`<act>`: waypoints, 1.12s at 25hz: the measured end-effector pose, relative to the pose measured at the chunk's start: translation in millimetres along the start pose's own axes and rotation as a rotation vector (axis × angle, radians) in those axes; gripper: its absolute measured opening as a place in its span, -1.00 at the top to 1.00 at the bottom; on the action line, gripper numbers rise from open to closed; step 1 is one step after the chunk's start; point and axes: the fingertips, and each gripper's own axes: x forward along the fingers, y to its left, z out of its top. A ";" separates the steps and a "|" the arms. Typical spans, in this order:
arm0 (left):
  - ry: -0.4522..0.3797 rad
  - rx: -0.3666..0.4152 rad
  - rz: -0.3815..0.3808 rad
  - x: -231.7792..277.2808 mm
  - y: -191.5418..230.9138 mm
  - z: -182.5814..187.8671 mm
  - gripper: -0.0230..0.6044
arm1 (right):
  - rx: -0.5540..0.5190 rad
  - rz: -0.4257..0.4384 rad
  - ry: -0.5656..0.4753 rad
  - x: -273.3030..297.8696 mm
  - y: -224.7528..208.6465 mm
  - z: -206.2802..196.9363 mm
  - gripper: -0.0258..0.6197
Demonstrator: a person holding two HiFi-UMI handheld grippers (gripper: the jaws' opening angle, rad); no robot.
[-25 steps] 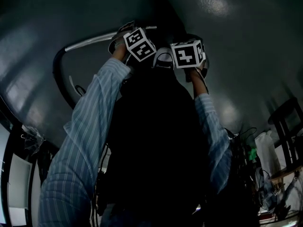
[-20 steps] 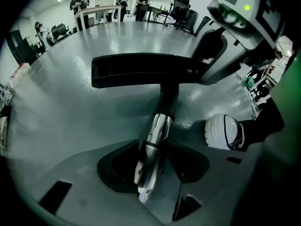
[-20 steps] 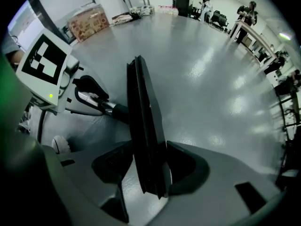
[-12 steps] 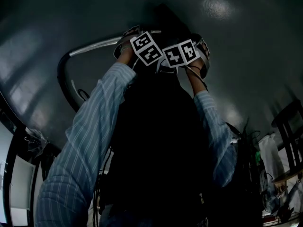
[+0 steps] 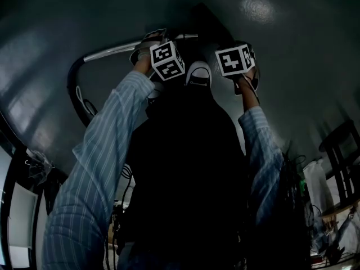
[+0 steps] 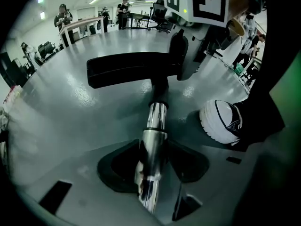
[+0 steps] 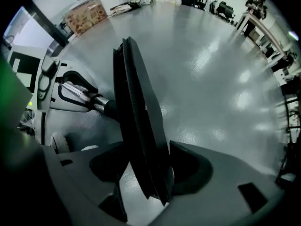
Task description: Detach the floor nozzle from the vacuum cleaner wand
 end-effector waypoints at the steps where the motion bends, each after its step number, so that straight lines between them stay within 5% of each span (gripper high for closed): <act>1: 0.002 0.001 0.002 1.3 0.4 -0.6 0.33 | -0.004 -0.005 0.004 -0.2 -0.8 0.9 0.12; 5: 0.045 0.001 0.007 0.2 1.4 -2.8 0.33 | 0.025 -0.012 0.015 -3.3 1.2 3.7 0.11; 9: 0.203 0.002 -0.012 5.8 1.8 -5.4 0.32 | -0.030 -0.046 -0.007 -13.5 5.4 17.9 0.12; 14: 0.136 0.008 -0.021 17.7 -4.5 0.4 0.30 | -0.086 -0.032 -0.024 -4.6 -6.2 9.1 0.12; 16: 0.151 -0.006 -0.025 12.6 -3.6 -3.7 0.30 | -0.078 -0.118 -0.007 -13.9 -21.8 2.5 0.12; 18: 0.201 -0.008 -0.033 6.0 -3.4 -18.7 0.29 | -0.019 -0.271 0.028 -36.2 -76.9 -17.5 0.12; 20: 0.231 0.000 -0.062 3.9 -7.2 -38.2 0.29 | 0.088 -0.329 0.067 -57.2 -137.4 -48.0 0.13; 24: 0.233 -0.020 -0.050 3.2 -7.8 -49.5 0.29 | 0.185 -0.136 0.029 -53.7 -143.7 -68.5 0.15; 28: 0.197 -0.135 -0.016 -15.9 -7.0 -33.4 0.29 | 0.208 -0.107 -0.014 -64.5 -131.1 -63.7 0.15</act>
